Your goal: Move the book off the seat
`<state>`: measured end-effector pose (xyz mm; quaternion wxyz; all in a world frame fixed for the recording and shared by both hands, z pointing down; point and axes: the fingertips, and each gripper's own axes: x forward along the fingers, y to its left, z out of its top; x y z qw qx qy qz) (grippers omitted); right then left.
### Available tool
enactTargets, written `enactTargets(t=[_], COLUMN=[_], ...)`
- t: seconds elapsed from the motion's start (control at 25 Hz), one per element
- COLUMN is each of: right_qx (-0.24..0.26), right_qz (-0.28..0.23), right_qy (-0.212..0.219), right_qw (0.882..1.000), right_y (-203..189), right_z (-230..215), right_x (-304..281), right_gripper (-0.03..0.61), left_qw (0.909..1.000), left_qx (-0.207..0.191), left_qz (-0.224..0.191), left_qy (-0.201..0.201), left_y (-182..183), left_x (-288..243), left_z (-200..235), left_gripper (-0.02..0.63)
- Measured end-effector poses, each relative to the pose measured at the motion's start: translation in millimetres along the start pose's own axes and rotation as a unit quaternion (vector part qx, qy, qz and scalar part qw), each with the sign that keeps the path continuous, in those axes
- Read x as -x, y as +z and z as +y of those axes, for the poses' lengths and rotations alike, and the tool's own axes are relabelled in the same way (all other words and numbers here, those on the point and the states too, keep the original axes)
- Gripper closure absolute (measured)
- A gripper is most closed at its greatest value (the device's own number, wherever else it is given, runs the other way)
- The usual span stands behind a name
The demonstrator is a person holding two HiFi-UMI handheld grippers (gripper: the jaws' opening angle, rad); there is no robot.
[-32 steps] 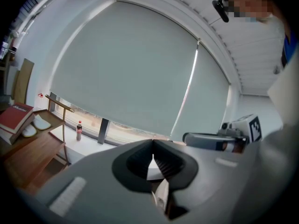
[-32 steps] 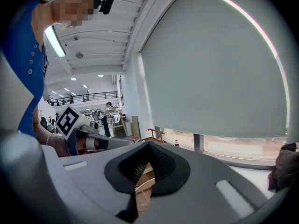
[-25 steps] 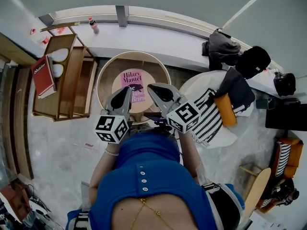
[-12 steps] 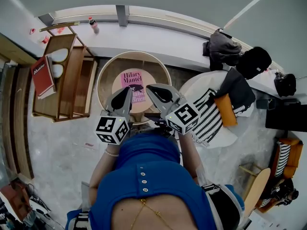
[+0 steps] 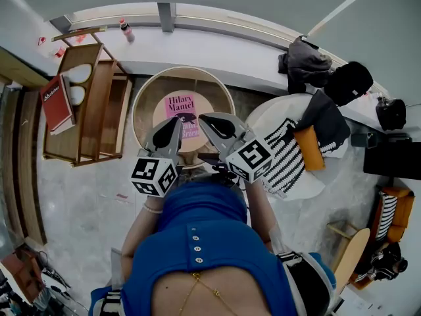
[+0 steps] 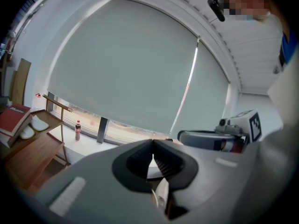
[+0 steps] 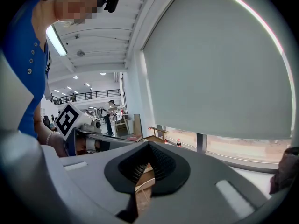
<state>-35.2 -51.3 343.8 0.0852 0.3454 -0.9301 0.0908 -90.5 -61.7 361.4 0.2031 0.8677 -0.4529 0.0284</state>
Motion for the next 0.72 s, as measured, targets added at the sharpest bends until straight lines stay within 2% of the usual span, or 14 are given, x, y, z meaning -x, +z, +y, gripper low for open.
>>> enactTargets(t=[0.72], right_qx=[-0.008], right_qz=[0.011], right_qy=[0.002], right_qw=[1.000], right_y=[-1.8], right_z=[-5.7], right_x=[-22.8], right_gripper=[0.578], left_qw=[0.9999], left_qx=[0.004], left_qz=[0.013], left_qy=[-0.002], left_y=[0.0], left_x=[-10.9], left_z=[20.1], left_gripper=[0.612])
